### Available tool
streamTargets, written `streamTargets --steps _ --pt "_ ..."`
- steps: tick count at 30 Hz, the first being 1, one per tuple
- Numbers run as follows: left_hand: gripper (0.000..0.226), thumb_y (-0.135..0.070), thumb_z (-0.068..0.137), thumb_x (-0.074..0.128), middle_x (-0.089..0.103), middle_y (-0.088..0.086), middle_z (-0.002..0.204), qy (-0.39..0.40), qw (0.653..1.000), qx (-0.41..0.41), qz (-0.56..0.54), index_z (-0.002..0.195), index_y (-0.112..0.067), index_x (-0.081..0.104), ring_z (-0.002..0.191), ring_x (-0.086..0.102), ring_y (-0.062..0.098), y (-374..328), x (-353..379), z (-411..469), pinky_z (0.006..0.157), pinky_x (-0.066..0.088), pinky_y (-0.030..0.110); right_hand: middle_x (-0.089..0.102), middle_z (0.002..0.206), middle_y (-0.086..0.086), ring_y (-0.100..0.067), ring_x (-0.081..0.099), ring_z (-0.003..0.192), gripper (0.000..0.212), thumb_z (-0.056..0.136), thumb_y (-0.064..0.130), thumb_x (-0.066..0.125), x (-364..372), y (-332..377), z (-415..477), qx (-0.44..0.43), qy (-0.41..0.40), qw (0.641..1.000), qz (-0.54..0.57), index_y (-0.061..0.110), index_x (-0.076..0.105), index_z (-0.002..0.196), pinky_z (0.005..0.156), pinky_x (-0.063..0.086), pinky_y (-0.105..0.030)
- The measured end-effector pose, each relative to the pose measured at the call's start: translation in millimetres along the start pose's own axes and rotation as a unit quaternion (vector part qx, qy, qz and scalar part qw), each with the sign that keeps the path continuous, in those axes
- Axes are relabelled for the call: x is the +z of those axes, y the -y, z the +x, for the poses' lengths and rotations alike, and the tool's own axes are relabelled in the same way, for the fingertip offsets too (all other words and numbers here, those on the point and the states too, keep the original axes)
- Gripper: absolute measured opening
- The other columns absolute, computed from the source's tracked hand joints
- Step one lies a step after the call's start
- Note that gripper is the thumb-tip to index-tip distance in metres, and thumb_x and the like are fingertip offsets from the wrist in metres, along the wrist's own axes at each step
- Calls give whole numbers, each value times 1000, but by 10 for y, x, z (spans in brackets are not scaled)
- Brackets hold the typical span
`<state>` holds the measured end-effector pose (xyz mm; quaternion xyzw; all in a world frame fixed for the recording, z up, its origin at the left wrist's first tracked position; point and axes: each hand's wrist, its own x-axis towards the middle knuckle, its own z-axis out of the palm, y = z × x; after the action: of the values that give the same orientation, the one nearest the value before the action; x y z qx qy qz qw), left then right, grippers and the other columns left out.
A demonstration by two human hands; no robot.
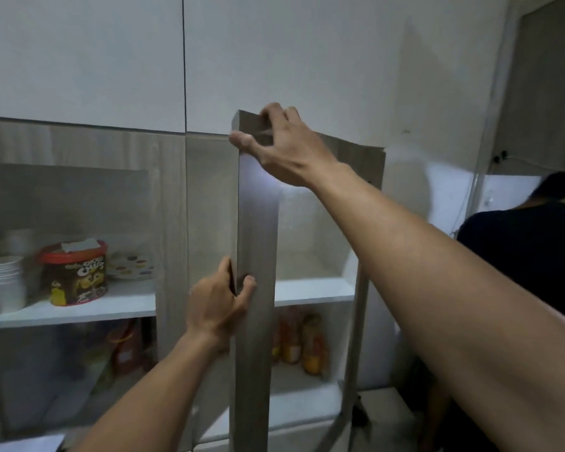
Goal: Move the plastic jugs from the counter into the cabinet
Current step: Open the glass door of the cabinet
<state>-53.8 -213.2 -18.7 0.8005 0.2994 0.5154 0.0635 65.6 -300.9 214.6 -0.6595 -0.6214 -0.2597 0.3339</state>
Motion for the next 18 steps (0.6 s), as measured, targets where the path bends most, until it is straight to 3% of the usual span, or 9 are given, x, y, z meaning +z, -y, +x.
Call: streamTargets --steps 3,7,10,12,15,18 --pt "53 -51 85 39 66 8 77 40 996 73 -12 123 -16 51 65 64 31 -304 -76 -217 59 53 40 50 121 -4 -23 57 107 74 81 79 49 -360 88 -290 40 3 999 4 20 44 125 88 49 -40" --pt "67 -48 87 38 67 14 109 57 986 147 -45 143 -13 41 72 65 38 -869 -80 -507 60 53 41 56 116 -5 -22 57 101 54 89 60 55 -899 51 -709 70 -5 997 -24 19 46 123 82 47 -36" --pt "71 -52 88 38 50 10 143 84 974 195 -83 150 -18 30 80 66 37 -1361 7 -677 65 52 40 58 115 -6 -24 57 100 44 88 47 56 -1327 -50 -1041 85 -13 994 -74 17 50 121 78 42 -34" --pt "77 -51 89 43 33 6 156 100 967 199 -124 155 -24 14 95 66 34 -1701 120 -771 75 54 41 58 119 -6 -23 55 104 45 86 43 58 -1620 -145 -1247 97 -21 989 -109 17 55 122 85 45 -35" --pt "90 -50 89 53 16 2 163 100 957 217 -167 155 -26 -2 134 46 27 -2224 329 -876 97 49 41 57 120 -5 -22 55 107 45 83 42 57 -2051 -330 -1555 107 -30 975 -190 18 59 121 92 47 -36" --pt "98 -55 86 52 7 3 164 119 947 240 -176 155 -26 -10 147 24 24 -2696 564 -917 110 39 46 56 130 -5 -26 53 119 48 87 40 48 -2385 -569 -1806 112 -4 944 -310 18 58 128 99 45 -45"
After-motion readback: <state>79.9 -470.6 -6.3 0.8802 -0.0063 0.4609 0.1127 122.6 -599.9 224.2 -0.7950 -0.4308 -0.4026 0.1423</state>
